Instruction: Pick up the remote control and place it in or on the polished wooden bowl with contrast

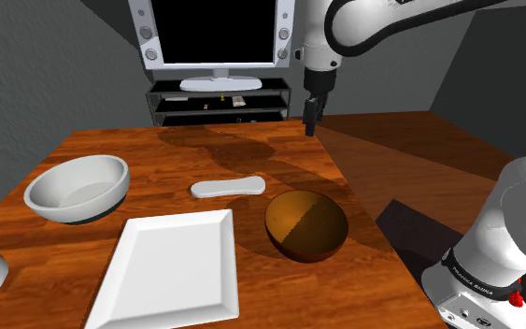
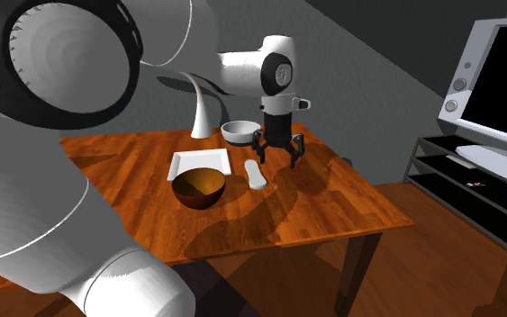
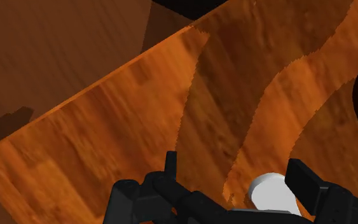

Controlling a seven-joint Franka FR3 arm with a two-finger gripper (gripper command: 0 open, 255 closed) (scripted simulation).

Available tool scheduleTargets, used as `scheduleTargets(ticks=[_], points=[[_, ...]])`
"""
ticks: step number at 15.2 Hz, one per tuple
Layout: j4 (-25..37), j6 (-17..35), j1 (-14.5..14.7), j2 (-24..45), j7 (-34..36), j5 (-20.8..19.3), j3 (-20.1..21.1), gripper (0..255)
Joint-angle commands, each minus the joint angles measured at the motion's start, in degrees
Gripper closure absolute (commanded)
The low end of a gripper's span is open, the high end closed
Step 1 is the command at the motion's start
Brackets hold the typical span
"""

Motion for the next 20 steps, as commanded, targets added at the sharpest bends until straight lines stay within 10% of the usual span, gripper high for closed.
scheduleTargets(ticks=[1, 20], points=[[1.79, 2.04, 0.96, 3.65, -1.54, 0.32, 0.59, 0], [24.9, 12.08, 8.91, 35.72, -13.63, -1.06, 7.92, 0]])
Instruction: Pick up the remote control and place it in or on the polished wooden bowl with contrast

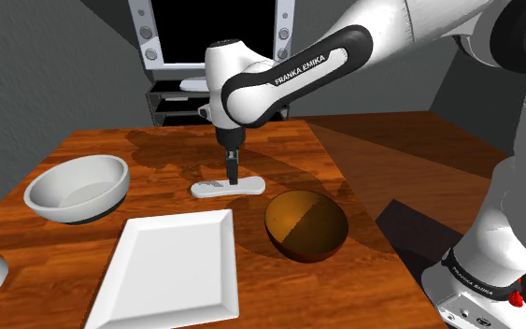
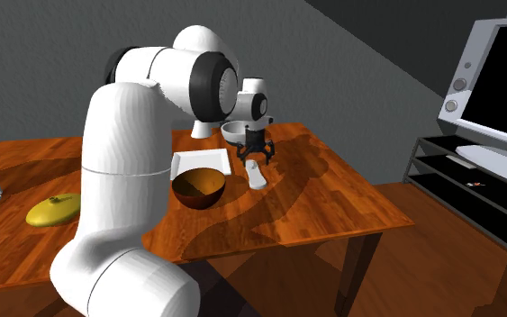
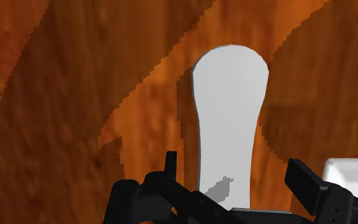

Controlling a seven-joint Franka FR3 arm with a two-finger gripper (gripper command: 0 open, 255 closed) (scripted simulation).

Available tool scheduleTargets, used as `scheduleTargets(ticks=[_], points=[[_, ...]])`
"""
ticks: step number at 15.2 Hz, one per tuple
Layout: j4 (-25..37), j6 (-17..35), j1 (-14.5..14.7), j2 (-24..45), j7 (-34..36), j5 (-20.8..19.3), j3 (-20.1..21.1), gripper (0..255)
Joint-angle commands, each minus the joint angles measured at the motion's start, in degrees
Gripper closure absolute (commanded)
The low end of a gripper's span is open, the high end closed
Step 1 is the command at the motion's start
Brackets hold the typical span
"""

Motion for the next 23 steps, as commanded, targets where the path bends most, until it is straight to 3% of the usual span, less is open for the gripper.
scheduleTargets(ticks=[1, 8, 16, 17, 23], points=[[2.39, 0.04, 0.65, 2.35, -0.76, -0.35, 0.53, 0], [0.26, 4.84, 0.72, 5.05, -0.41, -0.89, 0.27, 0], [0.26, 4.84, 0.72, 5.05, -0.41, -0.89, 0.27, 0], [0.26, 4.84, 0.72, 5.05, -0.41, -0.89, 0.27, 255], [0.23, 4.86, 0.73, 5.04, -0.4, -0.89, 0.27, 255]])
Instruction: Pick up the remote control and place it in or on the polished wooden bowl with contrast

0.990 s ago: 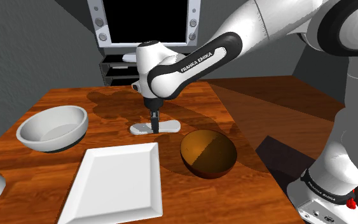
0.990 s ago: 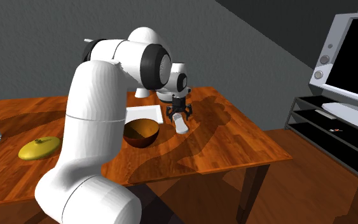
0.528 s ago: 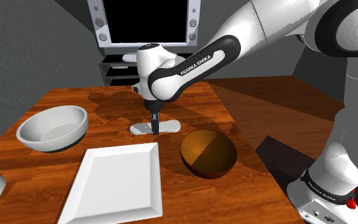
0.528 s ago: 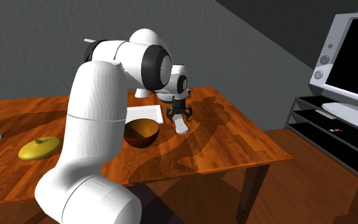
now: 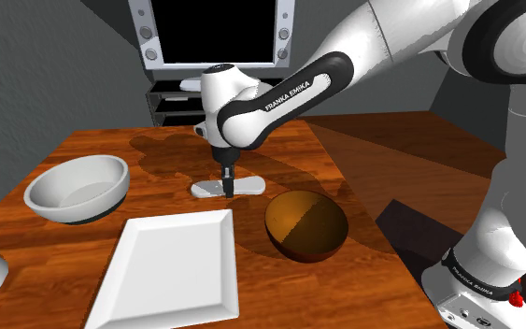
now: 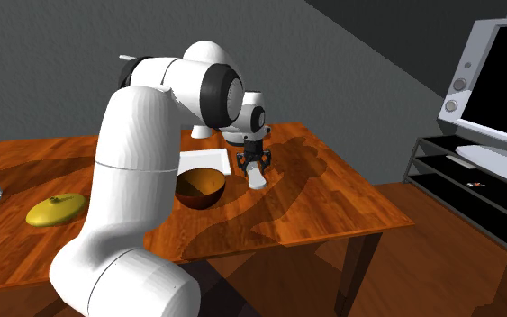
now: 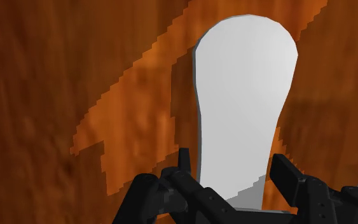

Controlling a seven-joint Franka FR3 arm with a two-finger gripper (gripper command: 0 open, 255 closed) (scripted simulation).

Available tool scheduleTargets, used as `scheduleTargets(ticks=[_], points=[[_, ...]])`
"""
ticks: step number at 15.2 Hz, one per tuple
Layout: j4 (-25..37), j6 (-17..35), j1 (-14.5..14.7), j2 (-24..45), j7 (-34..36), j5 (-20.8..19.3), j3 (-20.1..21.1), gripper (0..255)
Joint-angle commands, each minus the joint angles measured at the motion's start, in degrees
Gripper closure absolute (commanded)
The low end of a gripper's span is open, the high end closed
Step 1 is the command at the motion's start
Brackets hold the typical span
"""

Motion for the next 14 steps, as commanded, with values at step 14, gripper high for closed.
scheduleTargets(ticks=[14], points=[[3.37, -7.05, -0.18, -3.75, -0.62, 0.77, 0.33, 255]])
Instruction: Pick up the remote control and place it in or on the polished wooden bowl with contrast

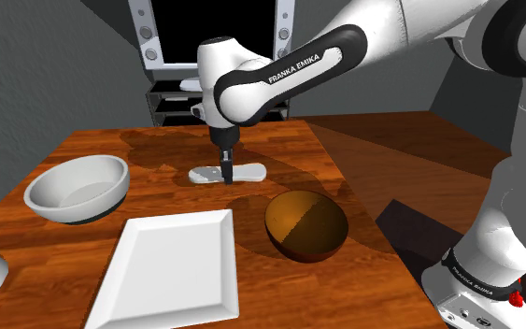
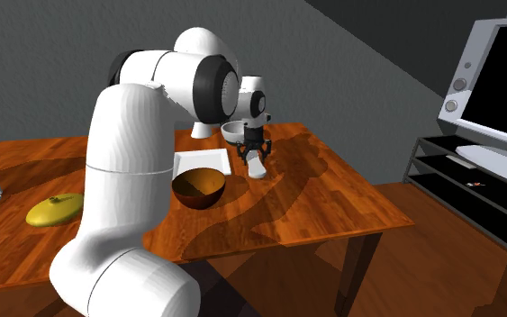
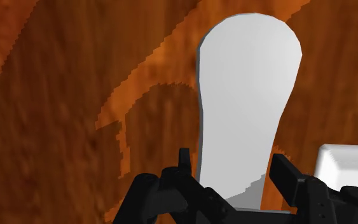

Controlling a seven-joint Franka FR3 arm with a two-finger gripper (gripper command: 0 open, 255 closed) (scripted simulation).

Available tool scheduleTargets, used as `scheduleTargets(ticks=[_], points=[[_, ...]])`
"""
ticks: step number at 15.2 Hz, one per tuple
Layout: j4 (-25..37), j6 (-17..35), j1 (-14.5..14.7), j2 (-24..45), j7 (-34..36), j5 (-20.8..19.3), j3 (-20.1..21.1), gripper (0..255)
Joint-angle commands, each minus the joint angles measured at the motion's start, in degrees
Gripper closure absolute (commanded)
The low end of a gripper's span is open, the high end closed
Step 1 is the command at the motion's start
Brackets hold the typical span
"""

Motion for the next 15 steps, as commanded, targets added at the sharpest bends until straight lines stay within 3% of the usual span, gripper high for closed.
scheduleTargets(ticks=[1, 15], points=[[0.76, -1.4, 0.0, -0.63, -0.06, 0.12, 0.06, 255], [7.69, -11.09, -0.02, -3.44, -0.63, 0.73, 0.29, 255]])
